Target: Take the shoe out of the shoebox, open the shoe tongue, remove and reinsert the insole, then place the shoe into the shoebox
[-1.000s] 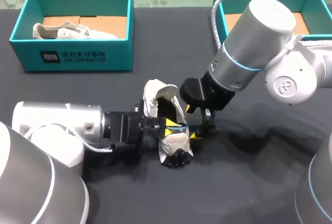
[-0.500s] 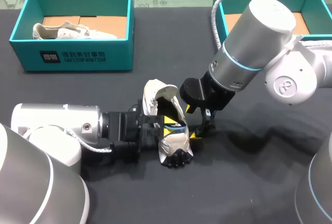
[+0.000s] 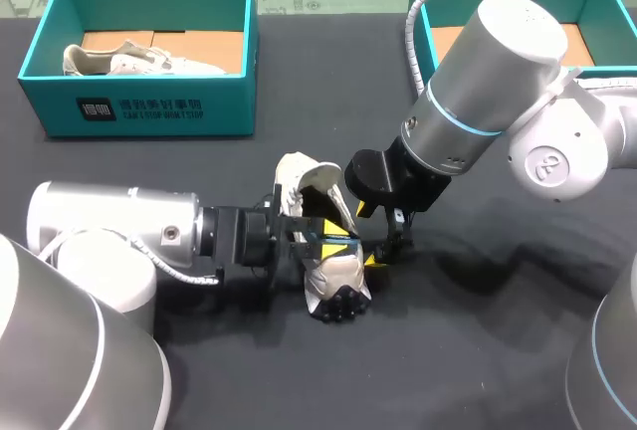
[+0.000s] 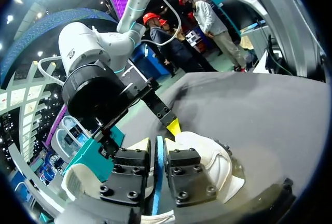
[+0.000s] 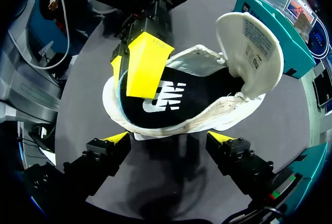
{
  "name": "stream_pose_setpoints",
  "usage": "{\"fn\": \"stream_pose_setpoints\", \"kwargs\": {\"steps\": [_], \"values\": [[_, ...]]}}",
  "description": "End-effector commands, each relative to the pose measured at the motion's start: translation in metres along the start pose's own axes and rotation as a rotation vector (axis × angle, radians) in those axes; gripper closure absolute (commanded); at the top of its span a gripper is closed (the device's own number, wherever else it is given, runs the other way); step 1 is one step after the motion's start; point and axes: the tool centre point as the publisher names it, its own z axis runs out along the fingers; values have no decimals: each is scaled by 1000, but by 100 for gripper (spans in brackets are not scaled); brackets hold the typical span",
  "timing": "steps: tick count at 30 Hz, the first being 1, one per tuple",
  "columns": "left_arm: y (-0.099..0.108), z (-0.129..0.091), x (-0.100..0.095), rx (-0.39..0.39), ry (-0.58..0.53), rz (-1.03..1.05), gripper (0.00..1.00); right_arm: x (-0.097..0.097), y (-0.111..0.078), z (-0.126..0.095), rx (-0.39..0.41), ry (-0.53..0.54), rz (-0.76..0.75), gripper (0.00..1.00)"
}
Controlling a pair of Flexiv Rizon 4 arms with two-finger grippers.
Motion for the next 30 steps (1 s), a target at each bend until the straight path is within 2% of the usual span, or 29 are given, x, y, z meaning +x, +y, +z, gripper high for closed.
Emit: {"fn": "stream_pose_setpoints", "kwargs": {"steps": [1, 9, 13, 14, 15, 17, 24, 30], "values": [[11, 3, 1, -16, 22, -16, 100, 1, 0, 1, 1, -1, 0, 0], [33, -6, 12, -68, 42, -64, 100, 1, 0, 1, 1, -1, 0, 0], [24, -10, 11, -35, 38, -81, 100, 1, 0, 1, 1, -1, 0, 0], [22, -11, 10, -19, 36, -89, 84, 1, 0, 1, 1, -1, 0, 0], [20, -11, 9, -6, 37, -96, 76, 1, 0, 1, 1, -1, 0, 0], [14, -13, 6, 27, 38, -111, 69, 1, 0, 1, 1, -1, 0, 0], [-1, -15, -6, 58, 63, -119, 63, 1, 0, 1, 1, -1, 0, 0], [-4, -16, -7, 43, 126, -129, 58, 1, 0, 1, 1, -1, 0, 0]]}}
